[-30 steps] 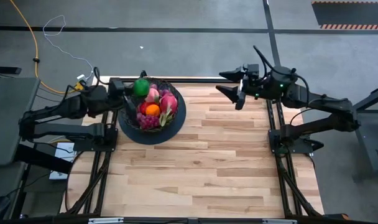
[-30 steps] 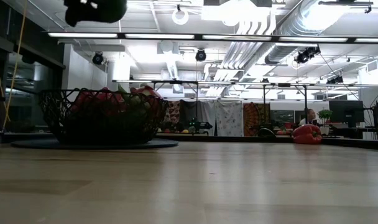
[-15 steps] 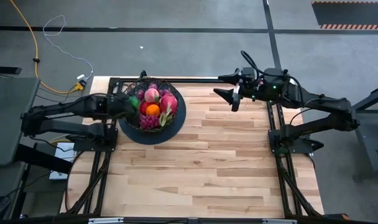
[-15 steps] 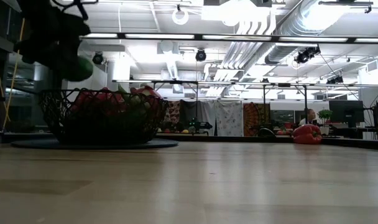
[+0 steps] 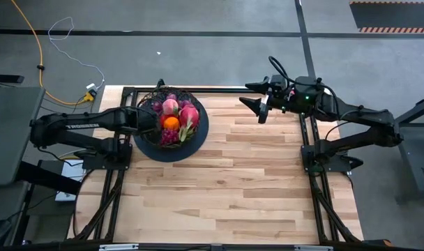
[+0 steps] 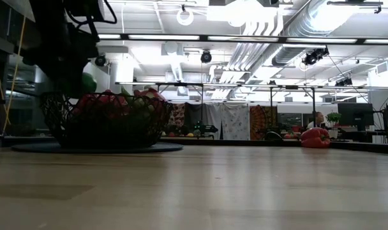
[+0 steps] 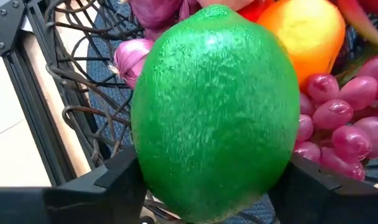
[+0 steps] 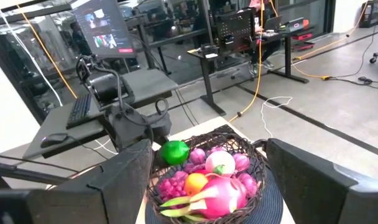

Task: Build produce basket
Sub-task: Put the green lime into the black wire basket, then put the red bell pepper into the black wire basket

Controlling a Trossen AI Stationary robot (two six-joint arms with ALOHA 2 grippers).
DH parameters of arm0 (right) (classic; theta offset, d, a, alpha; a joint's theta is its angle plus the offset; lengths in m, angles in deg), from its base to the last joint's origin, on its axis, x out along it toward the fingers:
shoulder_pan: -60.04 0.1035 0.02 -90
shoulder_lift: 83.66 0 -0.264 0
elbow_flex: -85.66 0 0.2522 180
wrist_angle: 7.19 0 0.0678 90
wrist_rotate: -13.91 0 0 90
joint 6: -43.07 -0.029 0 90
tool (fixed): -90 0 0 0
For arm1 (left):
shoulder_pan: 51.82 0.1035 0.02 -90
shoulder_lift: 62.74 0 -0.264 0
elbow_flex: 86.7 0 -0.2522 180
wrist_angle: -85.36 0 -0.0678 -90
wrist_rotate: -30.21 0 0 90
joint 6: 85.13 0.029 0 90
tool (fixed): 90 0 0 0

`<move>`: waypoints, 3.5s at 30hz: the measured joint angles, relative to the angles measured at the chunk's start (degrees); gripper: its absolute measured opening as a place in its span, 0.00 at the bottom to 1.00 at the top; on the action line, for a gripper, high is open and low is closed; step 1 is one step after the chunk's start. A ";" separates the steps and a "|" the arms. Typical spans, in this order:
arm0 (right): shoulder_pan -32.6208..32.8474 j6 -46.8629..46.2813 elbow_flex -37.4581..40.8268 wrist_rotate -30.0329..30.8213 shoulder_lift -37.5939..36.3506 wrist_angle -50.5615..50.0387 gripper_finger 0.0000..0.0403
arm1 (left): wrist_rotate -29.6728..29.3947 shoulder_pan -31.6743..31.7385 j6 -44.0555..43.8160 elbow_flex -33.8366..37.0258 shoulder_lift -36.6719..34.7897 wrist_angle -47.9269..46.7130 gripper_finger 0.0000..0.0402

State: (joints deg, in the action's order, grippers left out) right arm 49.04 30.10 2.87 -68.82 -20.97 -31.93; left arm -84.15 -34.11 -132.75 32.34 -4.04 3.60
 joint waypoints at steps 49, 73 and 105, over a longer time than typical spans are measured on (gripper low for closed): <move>0.00 -5.87 0.00 1.05 -0.09 -0.45 0.76 | 24.18 -0.74 26.76 7.74 -16.47 86.32 0.82; -39.18 -19.71 1.43 17.21 17.93 -52.28 0.76 | 23.27 -0.76 27.12 7.74 -16.40 85.37 0.82; -46.18 -16.02 4.37 23.06 40.61 -37.94 0.76 | 15.91 -0.39 30.25 7.72 -16.40 86.25 0.82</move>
State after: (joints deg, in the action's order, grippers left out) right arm 2.85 14.08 7.24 -45.76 19.64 -69.88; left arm -68.23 -34.50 -102.49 40.05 -20.44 89.84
